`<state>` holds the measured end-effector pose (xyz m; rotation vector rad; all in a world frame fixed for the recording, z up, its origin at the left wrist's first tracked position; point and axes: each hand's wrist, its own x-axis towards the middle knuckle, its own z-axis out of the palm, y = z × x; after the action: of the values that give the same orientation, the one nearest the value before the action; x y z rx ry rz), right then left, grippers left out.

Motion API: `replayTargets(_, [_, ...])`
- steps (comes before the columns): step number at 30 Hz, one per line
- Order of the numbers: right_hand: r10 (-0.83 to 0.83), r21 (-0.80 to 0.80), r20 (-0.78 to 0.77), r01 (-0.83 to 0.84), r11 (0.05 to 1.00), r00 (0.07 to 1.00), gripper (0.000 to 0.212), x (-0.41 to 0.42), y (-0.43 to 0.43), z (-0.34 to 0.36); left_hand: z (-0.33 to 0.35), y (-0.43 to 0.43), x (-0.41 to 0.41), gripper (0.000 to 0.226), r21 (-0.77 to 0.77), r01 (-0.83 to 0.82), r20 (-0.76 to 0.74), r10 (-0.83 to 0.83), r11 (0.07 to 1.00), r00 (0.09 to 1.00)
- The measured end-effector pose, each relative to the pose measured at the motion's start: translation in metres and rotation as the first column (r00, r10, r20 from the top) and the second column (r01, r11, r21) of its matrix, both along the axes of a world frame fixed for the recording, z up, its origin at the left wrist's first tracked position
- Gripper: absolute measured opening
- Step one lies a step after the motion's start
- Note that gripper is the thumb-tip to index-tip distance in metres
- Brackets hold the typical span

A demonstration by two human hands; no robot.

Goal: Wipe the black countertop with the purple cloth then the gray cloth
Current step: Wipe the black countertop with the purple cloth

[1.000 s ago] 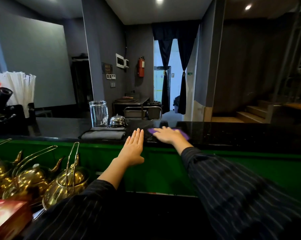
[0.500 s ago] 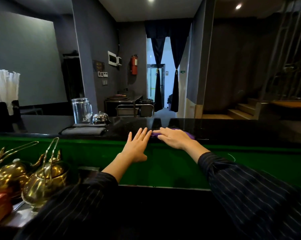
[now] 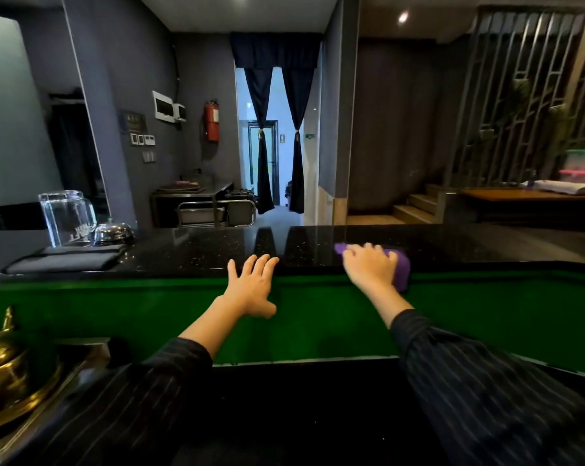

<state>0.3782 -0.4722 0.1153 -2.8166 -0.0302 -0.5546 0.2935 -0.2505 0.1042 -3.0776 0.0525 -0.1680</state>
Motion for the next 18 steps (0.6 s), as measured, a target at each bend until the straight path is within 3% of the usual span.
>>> replayTargets(2, [0.153,-0.030,0.017,-0.152,0.988,0.988,0.048,-0.009,0.034,-0.001,0.015,-0.010,0.004,0.093,-0.069,-0.035,-0.029,0.033,0.997,0.999])
replayTargets(5, [0.372,-0.073,-0.010,-0.372,0.925,0.928,0.046,-0.017,0.061,0.000,0.049,-0.028,0.014,0.047,-0.178,-0.116,-0.058,0.108,0.977,0.993])
replayTargets(7, [0.443,-0.090,-0.063,-0.448,0.890,0.894,0.045,-0.013,0.050,0.002,0.062,-0.043,0.024,0.032,-0.189,-0.132,-0.065,0.122,0.973,0.990])
replayTargets(12, [0.371,-0.074,-0.149,-0.385,0.920,0.916,0.048,0.013,-0.027,0.010,0.043,-0.093,0.050,0.047,-0.283,-0.013,-0.051,-0.001,0.959,0.999])
replayTargets(18, [0.179,-0.067,-0.336,-0.213,0.975,0.925,0.053,0.051,-0.122,0.022,0.022,-0.109,0.073,0.063,-0.145,0.057,-0.007,-0.058,0.988,0.998])
